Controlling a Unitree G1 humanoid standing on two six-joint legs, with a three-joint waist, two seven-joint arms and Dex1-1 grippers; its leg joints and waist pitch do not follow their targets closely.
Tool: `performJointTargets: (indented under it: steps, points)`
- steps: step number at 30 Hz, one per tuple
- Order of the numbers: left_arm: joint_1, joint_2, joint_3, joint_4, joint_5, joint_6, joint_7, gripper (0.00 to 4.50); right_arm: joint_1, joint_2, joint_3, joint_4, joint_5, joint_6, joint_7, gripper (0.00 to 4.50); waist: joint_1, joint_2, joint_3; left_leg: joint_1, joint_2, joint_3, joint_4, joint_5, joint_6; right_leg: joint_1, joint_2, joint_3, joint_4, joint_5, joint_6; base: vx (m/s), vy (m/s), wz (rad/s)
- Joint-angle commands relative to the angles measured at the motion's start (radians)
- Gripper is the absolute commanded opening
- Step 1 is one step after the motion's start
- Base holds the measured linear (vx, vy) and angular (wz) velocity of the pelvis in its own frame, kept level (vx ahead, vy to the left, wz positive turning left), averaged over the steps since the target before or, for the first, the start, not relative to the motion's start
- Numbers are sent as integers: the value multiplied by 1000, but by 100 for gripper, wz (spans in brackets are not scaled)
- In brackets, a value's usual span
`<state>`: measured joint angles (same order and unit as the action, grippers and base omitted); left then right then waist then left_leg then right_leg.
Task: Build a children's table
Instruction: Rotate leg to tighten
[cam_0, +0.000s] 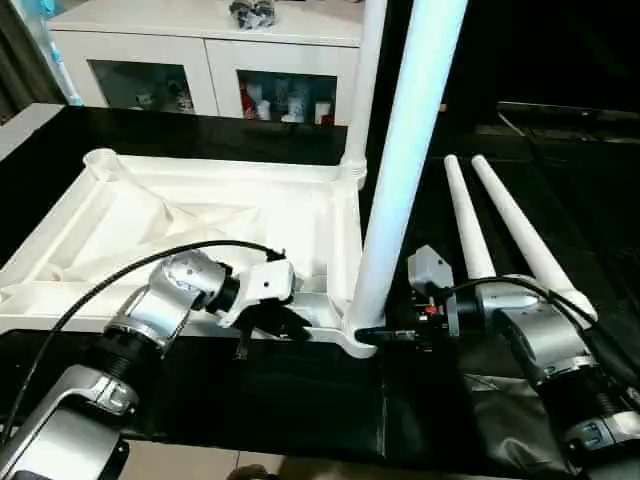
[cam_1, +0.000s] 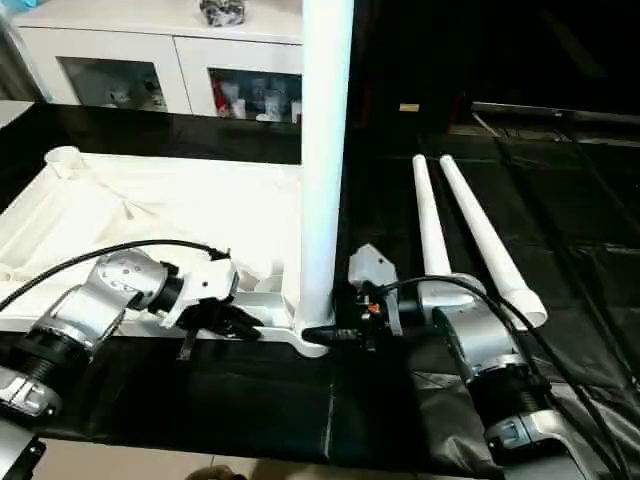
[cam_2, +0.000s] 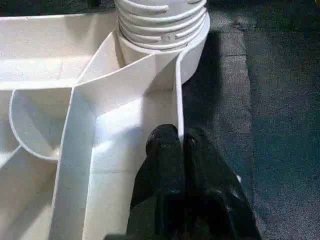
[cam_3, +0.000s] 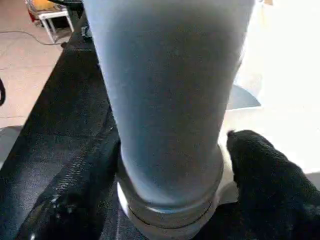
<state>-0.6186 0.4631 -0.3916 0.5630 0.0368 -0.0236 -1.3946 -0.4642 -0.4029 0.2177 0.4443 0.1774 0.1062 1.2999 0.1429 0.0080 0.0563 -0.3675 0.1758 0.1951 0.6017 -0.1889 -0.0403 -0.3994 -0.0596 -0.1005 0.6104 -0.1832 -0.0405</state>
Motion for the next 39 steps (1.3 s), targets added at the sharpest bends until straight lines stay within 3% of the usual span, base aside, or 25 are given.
performJointTargets:
  steps: [1, 5, 13, 16, 19, 20, 23, 24, 26, 28, 31, 35, 37, 39]
  points:
    - [-10, -4, -37, -4, 23, -24, -38, 0, -11, -1, 10, 9, -7, -5, 2, 330, -6, -4, -72, 15, 70, -32, -64, -151, 56, 51, -108, 67, -82, -278, -150, 0, 0, 0]
    - [-11, -4, -40, 3, 26, -34, -36, 0, -14, 5, 14, 15, -6, -4, 5, 290, -6, -5, -72, 15, 70, -32, -64, -149, 57, 52, -107, 67, -81, -278, -149, 0, 0, 0]
    - [-13, -12, -33, 16, 23, -23, -22, 0, -3, 16, 13, 8, 9, 21, 8, 268, -7, -4, -72, 15, 70, -32, -64, -153, 54, 52, -107, 67, -82, -285, -147, 0, 0, 0]
    - [-23, -37, -7, 28, 14, 34, 30, 0, 13, 33, 2, -9, 27, 58, -25, 267, -8, 0, -71, 17, 71, -31, -65, -159, 52, 50, -106, 67, -85, -286, -153, 0, 0, 0]
    - [-43, -94, 58, 26, -9, 138, 169, 0, 31, 95, -32, -7, 20, 110, -174, 266, -10, 0, -67, 24, 69, -32, -66, -189, 36, 45, -108, 66, -92, -336, -148, 0, 0, 0]
    - [-49, -110, 73, 19, -12, 173, 211, 0, 32, 119, -42, 0, 11, 119, -234, 266, -13, 3, -66, 21, 68, -36, -68, -203, 25, 50, -111, 64, -96, -370, -141, 0, 0, 0]
    - [-60, -146, 105, -3, -19, 248, 294, 0, 25, 177, -66, 26, 3, 143, -351, 264, -27, 1, -64, 23, 65, -40, -72, -221, 3, 50, -113, 62, -103, -422, -122, 0, 0, 0]
    - [-66, -188, 131, -30, -25, 324, 371, 0, 6, 245, -96, 58, 9, 171, -465, 264, -35, 3, -66, 21, 63, -40, -71, -217, 4, 53, -113, 63, -104, -419, -118, 0, 0, 0]
    - [-68, -230, 150, -59, -22, 383, 441, 0, -22, 309, -119, 96, 13, 191, -559, 264, -49, 3, -65, 19, 64, -43, -72, -222, 0, 52, -112, 61, -103, -405, -133, 0, 0, 0]
    - [-69, -252, 158, -71, -20, 408, 475, 0, -37, 334, -123, 116, 8, 195, -597, 263, -60, 2, -65, 11, 60, -42, -71, -207, 5, 57, -110, 61, -100, -384, -135, 0, 0, 0]
    - [-75, -334, 177, -92, -10, 470, 600, 0, -87, 403, -122, 170, -23, 213, -700, 262, -62, -1, -69, 15, 57, -38, -66, -173, 22, 56, -107, 64, -97, -335, -147, 0, 0, 0]
    - [-75, -359, 164, -93, 11, 480, 639, 0, -109, 421, -124, 193, -41, 218, -736, 262, -62, 0, -73, 11, 57, -35, -64, -121, 51, 59, -102, 66, -85, -217, -173, 0, 0, 0]
    - [-72, -355, 157, -97, 20, 485, 645, 0, -110, 423, -126, 195, -44, 211, -730, 318, -60, -3, -73, 11, 57, -34, -64, -118, 61, 60, -104, 66, -84, -209, -173, 0, 0, 0]
    - [-68, -331, 150, -95, 30, 471, 640, 0, -103, 420, -132, 178, -40, 191, -723, 332, -62, -3, -70, 11, 58, -34, -65, -133, 61, 58, -103, 66, -89, -238, -165, 0, 0, 0]
